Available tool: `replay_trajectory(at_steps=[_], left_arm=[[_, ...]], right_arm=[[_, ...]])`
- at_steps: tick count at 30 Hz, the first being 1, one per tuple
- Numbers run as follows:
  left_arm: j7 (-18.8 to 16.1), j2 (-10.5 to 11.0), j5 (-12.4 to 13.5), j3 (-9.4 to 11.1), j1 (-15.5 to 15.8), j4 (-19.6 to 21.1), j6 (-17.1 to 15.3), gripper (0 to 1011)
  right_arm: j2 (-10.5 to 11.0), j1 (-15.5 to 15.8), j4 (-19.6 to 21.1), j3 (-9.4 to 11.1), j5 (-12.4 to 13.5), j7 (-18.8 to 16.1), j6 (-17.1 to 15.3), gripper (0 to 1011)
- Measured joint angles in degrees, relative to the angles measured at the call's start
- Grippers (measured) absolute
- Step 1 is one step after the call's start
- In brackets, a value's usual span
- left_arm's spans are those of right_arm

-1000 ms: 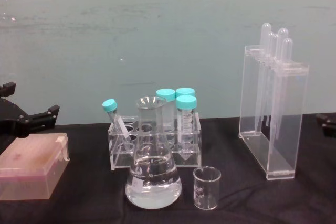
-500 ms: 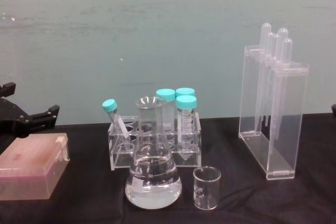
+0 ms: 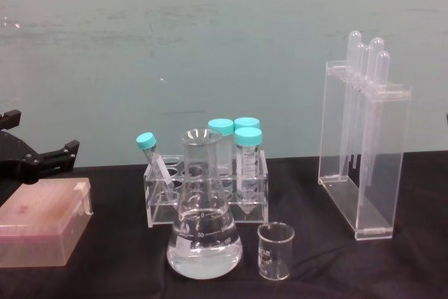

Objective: Place the experimental apparatus aside using one hand.

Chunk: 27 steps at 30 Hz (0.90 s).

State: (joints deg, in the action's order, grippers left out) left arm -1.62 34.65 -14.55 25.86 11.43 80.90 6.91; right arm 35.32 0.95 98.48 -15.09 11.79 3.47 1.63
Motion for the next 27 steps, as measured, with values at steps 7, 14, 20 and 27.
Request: replay_trajectory(at_steps=[7,14,20,27], left_arm=[[0.0,0.0,0.0,0.0,0.0,0.0,0.0,1000],[0.0,0.0,0.0,0.0,0.0,0.0,0.0,1000],[0.0,0.0,0.0,0.0,0.0,0.0,0.0,1000],[0.0,0.0,0.0,0.0,0.0,0.0,0.0,1000]], right_arm=[[-1.6,0.7,2.7,0.4,0.2,-1.2,0.5,1002],[-4.8,0.6,3.5,0.2,-0.8,-1.1,2.5,1002],[-8.2,-0.2,3.3,-0.5,-2.3,-0.1,3.4,1002],[-12.7,-1.5,2.1,-1.4,-4.2,2.1,4.0,1002]])
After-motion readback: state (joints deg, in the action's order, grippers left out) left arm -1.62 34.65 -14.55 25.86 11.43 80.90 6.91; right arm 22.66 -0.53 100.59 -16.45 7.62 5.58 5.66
